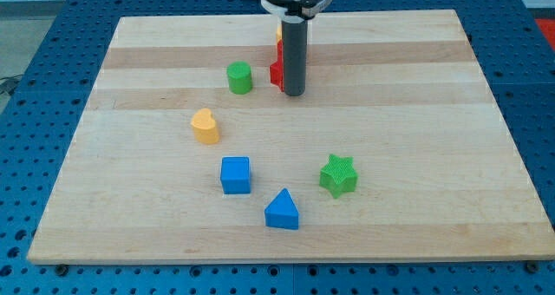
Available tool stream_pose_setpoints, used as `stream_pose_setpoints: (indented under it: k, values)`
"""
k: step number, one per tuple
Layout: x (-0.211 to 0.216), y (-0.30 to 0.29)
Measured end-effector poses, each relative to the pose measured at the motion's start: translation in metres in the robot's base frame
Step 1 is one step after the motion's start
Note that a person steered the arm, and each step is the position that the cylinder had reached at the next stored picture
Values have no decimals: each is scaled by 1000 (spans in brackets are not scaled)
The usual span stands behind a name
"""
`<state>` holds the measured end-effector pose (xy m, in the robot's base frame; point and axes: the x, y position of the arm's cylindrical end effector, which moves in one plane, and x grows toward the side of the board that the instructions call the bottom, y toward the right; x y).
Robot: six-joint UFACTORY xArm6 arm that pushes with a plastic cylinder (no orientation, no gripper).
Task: Point your arm above green star
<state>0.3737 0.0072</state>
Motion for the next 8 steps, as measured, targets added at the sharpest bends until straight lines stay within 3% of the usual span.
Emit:
stream_pose_setpoints:
  k: [1,2,3,4,5,6,7,8]
  values:
    - [3,4]
    - [31,75]
    - [31,124]
    - [31,124]
    - [112,146]
    - [131,148]
    - [105,138]
    - [81,91]
